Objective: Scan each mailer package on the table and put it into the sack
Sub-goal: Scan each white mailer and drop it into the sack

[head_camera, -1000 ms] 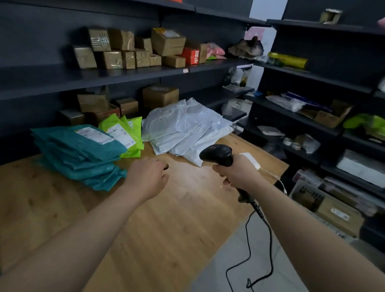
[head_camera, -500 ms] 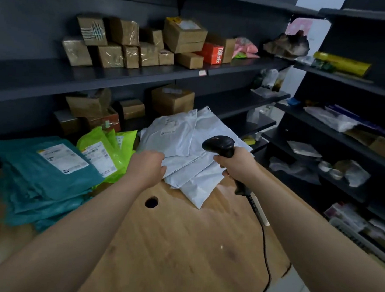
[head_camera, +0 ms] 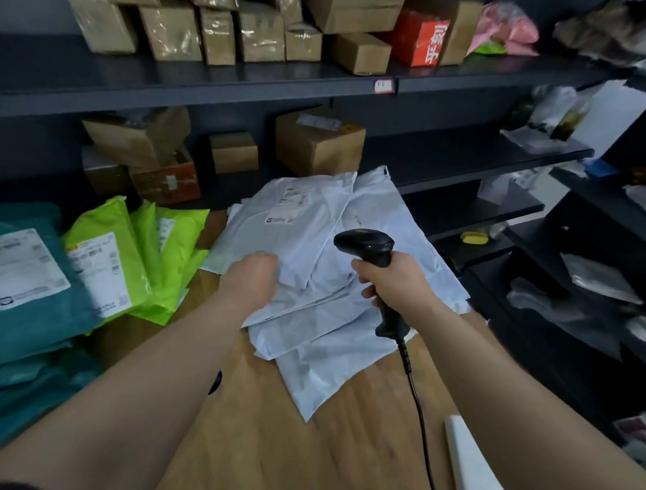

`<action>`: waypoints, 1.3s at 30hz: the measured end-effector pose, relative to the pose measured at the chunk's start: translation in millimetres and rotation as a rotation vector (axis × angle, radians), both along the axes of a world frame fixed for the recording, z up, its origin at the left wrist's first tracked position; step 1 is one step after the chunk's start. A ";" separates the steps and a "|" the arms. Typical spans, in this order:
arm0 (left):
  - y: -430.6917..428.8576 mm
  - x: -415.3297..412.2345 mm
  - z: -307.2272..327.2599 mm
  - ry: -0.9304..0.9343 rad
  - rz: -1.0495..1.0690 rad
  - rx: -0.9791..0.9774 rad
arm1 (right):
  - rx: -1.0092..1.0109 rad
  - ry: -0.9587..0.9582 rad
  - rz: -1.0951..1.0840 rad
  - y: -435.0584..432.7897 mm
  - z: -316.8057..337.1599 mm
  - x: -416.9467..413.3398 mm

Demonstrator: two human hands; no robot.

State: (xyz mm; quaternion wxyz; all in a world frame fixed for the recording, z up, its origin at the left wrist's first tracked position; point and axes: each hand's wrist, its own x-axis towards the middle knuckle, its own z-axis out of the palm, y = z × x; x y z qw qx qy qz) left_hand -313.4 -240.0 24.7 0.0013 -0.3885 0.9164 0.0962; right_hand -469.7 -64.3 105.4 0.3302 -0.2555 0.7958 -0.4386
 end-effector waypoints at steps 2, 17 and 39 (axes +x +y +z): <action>-7.3 -6.6 -7.7 0.037 -0.004 0.059 | -0.019 -0.045 0.003 -2.2 -5.1 -7.5; 65.8 47.6 5.1 0.305 -0.243 0.357 | -0.059 -0.384 0.023 0.1 -14.5 -8.4; 150.5 108.6 -31.5 0.396 -0.093 0.652 | 0.238 -0.230 0.267 11.5 -48.1 52.2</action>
